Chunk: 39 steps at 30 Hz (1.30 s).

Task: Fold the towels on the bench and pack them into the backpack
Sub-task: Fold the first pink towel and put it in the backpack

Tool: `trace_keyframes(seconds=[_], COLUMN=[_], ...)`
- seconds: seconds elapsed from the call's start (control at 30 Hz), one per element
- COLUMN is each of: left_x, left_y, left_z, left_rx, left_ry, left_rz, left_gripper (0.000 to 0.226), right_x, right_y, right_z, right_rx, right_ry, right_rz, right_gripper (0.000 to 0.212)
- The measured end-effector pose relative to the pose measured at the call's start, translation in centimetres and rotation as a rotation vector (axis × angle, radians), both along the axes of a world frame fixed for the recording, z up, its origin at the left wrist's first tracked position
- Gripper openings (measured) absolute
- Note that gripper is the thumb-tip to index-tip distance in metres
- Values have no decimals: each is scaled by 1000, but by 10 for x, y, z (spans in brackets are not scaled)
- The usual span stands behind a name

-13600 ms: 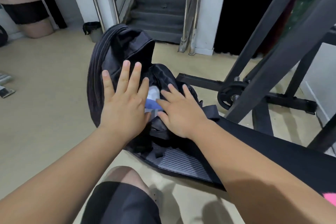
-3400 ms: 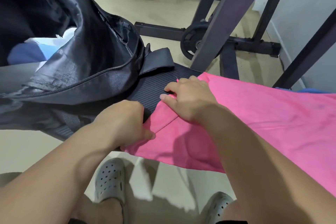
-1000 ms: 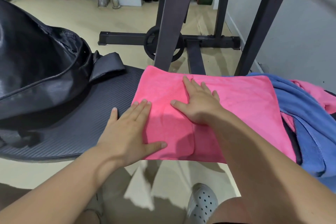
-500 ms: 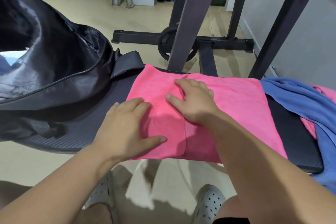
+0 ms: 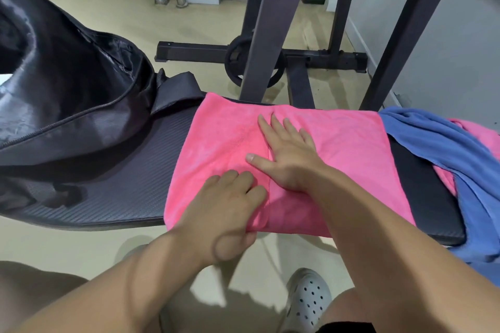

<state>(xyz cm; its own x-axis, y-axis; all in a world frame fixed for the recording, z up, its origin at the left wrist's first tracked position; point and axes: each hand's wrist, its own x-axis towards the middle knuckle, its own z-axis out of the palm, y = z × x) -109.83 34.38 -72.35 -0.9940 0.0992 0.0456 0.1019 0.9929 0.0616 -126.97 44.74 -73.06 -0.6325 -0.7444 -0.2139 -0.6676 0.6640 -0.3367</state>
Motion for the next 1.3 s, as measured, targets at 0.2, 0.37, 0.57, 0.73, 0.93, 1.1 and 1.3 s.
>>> trace_keyframes(seconds=[0.2,0.37,0.57,0.73,0.93,1.1,1.3], left_x=[-2,0,4,1,-24,-58,-50], left_y=[4,5,0,3,47,88,59], left_z=[4,10,15,33,63,41,26], left_rx=[174,256,393,454,624,562,475], left_ry=[-17,0,138,242,327,109,136], left_rz=[-98,-74,-49,32,55,-44,153], left_gripper=[18,15,45,27,23,25,36], right_x=[6,4,1,-3,-24,-34,-49], right_y=[16,14,-8,-25,4,57,74], right_z=[-4,5,17,30,68,59,34], right_rx=[30,-145,-245,-558,-994,-813,-416], right_ry=[52,-34,-52,-251,-570,-507,-155], right_rz=[56,-25,-70,-93,-325,-453,-473], right_gripper=[79,76,66,63,47,17,50])
